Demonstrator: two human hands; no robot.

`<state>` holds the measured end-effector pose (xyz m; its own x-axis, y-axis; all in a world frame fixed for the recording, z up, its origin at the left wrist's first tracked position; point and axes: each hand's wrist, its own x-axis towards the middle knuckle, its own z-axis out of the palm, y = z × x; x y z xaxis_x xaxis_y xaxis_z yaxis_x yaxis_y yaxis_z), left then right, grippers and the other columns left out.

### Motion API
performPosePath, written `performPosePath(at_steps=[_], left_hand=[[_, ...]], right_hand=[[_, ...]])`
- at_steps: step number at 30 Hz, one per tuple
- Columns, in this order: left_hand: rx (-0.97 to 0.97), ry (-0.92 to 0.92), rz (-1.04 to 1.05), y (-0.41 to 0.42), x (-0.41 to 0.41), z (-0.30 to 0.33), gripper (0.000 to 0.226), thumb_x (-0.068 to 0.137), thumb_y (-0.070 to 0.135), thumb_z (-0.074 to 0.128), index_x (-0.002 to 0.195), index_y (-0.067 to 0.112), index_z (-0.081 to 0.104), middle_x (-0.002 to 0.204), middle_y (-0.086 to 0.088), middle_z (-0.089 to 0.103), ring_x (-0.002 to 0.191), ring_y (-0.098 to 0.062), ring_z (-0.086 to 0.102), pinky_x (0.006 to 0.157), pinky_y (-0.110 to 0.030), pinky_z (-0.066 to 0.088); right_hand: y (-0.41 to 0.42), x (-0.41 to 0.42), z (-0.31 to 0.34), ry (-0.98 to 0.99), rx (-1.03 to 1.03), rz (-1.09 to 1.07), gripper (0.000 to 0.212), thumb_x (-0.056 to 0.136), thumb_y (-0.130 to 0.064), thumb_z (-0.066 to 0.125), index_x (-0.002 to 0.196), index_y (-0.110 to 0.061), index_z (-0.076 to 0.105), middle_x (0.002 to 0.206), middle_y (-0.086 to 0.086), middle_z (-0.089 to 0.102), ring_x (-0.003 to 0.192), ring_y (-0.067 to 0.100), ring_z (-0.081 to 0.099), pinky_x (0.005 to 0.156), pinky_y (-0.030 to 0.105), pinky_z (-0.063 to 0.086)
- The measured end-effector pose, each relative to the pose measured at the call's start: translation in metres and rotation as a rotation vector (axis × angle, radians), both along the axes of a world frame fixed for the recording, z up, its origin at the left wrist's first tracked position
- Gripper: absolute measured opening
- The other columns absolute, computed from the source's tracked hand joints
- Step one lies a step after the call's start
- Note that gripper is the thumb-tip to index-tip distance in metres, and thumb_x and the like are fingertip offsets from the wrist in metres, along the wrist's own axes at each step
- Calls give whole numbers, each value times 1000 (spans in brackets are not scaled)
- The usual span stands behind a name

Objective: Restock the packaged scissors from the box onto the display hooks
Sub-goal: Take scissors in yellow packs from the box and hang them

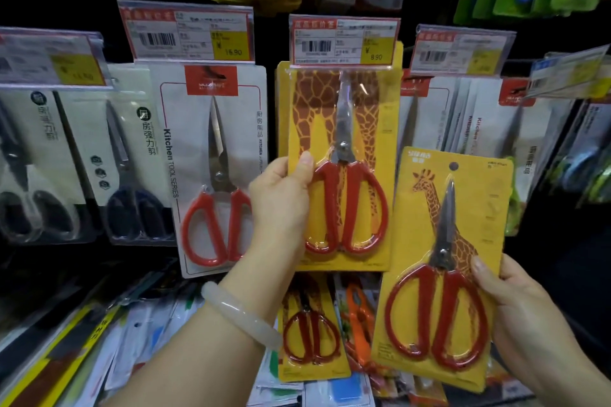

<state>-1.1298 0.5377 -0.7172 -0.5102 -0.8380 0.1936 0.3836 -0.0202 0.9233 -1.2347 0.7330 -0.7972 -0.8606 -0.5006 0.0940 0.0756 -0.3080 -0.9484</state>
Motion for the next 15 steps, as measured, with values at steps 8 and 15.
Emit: performPosePath(at_steps=[8,15], left_hand=[[49,-17,8,1,2,-4,20,92,21,57,74,11,59,78,-16,63,73,-27,61,76,-49,56],[49,-28,16,-1,4,1,22,91,24,57,72,15,62,73,-9,68,71,-25,66,72,-45,57]], right_hand=[[-2,1,-1,-25,-29,37,25,91,-19,47,110,-16,62,94,10,74,77,23,73,56,31,59],[-4,1,-5,-32,-25,34,29,86,-21,51,111,-16,63,97,11,74,79,24,73,57,33,60]])
